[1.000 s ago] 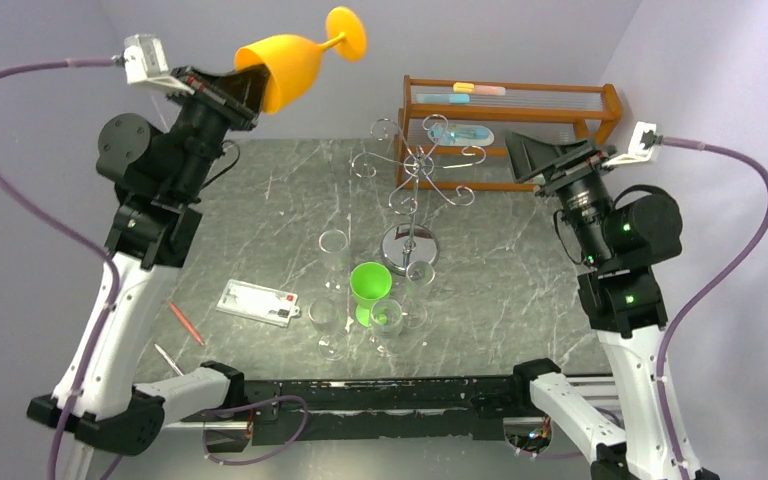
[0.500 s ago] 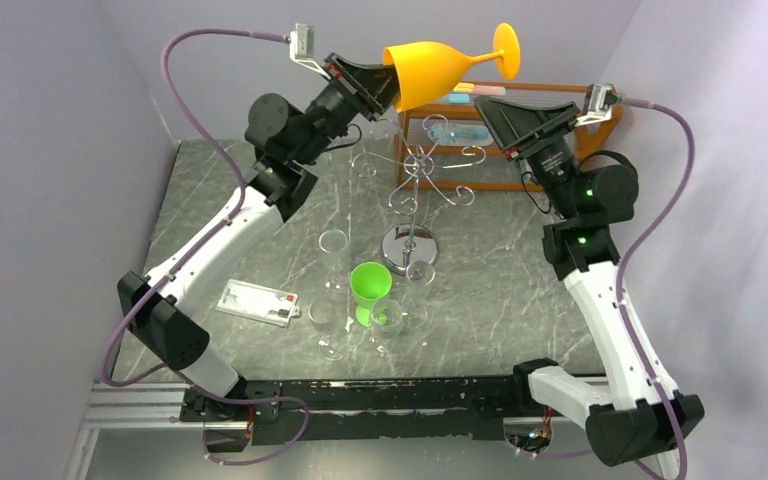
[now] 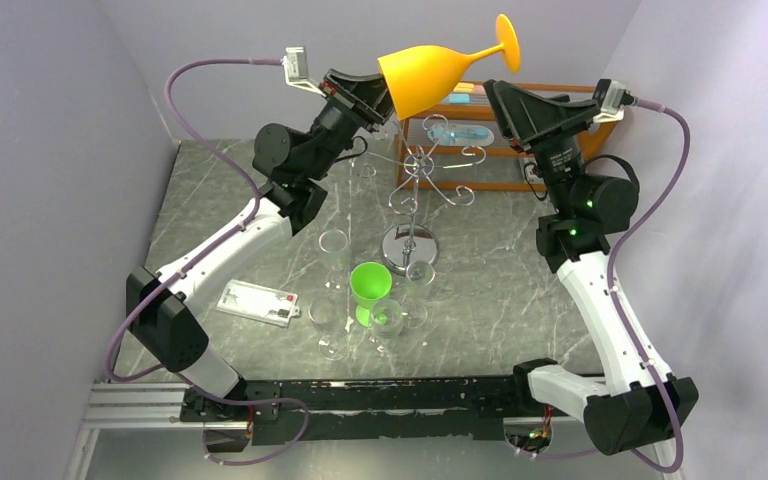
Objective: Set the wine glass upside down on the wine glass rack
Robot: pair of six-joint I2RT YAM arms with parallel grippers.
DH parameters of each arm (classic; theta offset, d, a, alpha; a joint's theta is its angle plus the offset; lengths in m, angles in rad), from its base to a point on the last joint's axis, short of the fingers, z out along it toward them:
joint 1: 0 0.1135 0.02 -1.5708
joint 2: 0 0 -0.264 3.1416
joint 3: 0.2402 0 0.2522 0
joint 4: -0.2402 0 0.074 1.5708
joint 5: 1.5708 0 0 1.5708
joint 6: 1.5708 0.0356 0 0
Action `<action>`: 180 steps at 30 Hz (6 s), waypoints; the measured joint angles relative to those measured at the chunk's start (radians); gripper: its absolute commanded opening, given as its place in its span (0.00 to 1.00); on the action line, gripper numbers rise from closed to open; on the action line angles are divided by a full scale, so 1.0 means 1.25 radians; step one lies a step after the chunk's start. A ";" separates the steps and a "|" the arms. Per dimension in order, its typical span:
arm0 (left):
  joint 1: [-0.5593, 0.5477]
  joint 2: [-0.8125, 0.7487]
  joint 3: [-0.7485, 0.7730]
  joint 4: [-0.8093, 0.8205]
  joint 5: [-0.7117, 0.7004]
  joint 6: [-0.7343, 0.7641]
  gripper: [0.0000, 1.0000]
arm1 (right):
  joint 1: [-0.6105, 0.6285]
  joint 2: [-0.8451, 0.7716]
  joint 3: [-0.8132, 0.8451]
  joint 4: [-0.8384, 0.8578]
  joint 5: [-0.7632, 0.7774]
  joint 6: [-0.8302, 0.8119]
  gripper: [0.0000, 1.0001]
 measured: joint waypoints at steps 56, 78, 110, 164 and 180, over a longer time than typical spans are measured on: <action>-0.039 0.014 -0.106 0.226 0.053 -0.052 0.05 | 0.013 -0.068 -0.016 -0.146 0.099 0.483 0.22; -0.035 -0.095 -0.222 0.134 -0.006 0.025 0.81 | 0.020 -0.084 0.020 -0.118 0.089 0.529 0.00; -0.042 -0.558 -0.238 -0.822 -0.310 0.483 0.93 | 0.014 0.132 0.313 -0.735 0.274 -0.391 0.00; -0.042 -0.573 -0.353 -0.867 -0.348 0.499 0.93 | 0.014 0.071 0.140 -0.869 0.256 -0.357 0.00; -0.042 -0.574 -0.357 -0.889 -0.348 0.498 0.94 | -0.004 0.106 0.140 -0.858 0.244 -0.387 0.36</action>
